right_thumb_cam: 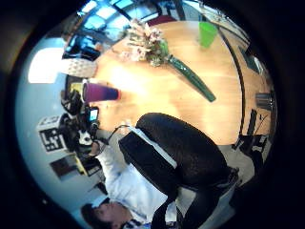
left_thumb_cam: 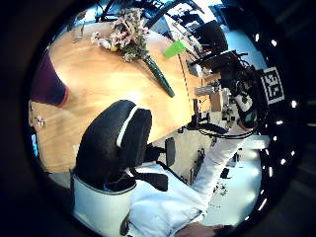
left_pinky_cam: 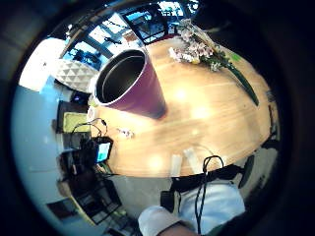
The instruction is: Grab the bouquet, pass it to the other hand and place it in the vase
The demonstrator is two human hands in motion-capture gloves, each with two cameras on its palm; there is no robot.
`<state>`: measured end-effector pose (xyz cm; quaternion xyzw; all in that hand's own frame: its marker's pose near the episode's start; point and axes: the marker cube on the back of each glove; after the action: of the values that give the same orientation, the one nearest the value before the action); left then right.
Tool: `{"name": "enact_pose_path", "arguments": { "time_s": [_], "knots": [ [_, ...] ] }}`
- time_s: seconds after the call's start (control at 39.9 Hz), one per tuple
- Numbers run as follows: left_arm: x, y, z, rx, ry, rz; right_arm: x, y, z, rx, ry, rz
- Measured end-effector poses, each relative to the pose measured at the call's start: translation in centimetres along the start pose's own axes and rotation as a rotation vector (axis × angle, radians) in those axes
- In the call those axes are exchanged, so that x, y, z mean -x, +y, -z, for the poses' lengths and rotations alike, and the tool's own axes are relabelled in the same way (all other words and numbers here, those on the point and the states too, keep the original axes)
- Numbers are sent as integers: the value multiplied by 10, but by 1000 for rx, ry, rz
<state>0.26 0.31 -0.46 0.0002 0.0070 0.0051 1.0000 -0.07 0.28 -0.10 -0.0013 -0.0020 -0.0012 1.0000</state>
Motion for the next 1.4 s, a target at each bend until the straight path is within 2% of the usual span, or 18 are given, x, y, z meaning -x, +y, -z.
{"name": "enact_pose_path", "arguments": {
  "time_s": [0.25, 0.43, 0.63, 0.75, 0.93, 1.1, 1.28, 1.33, 1.4],
  "knots": [
    [5, -6, -4, -51, 20, -7, 1, 10, 2, -2, -53, 43],
    [6, 7, -7, -5, 10, -28, 8, 19, 7, -3, -105, 90],
    [9, 3, -13, -55, -21, -64, 20, 23, 12, 25, -77, 73],
    [4, 8, -13, -85, -36, -66, 18, 9, 23, 17, -79, 28],
    [-4, 24, -11, -77, -46, -100, -2, -35, 26, 9, -121, -79],
    [-4, 31, -19, -60, -52, -107, -25, -73, 8, 12, -156, -159],
    [-3, 43, -21, -36, -60, -105, -42, -103, -38, 58, -158, -205],
    [-2, 45, -21, -29, -61, -104, -39, -95, -46, 93, -166, -206],
    [0, 46, -24, -17, -53, -107, -22, -57, -51, 208, -191, -239]
  ]
}}
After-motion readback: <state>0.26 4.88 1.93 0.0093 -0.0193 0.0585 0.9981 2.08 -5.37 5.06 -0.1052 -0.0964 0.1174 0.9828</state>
